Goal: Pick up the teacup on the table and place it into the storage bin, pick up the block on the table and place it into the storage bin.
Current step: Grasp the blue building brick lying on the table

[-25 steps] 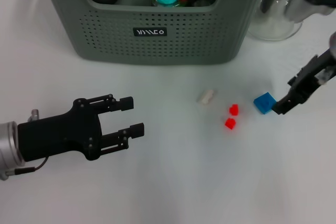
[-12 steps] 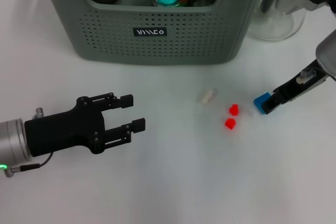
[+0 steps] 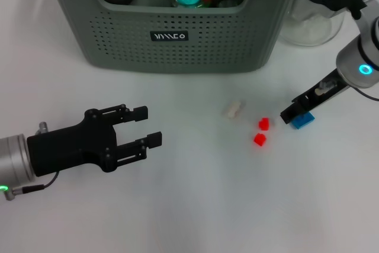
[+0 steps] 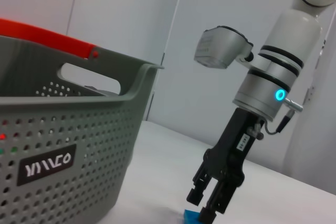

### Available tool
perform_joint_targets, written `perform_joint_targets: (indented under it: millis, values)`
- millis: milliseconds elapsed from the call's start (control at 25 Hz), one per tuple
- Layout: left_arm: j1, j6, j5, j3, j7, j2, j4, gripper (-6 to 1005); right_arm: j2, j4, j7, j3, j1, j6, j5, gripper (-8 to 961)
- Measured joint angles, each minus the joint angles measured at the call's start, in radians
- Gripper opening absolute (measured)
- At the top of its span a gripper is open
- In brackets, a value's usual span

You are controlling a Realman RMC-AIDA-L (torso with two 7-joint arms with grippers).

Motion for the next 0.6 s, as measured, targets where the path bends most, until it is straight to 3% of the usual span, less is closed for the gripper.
perform_joint_targets:
  millis: [600]
  values:
    - [0.001, 0.000, 0.005, -0.019, -0.002, 0.002, 0.000, 624, -0.001, 0.061, 0.015, -0.034, 0.007, 0.052, 0.018, 732]
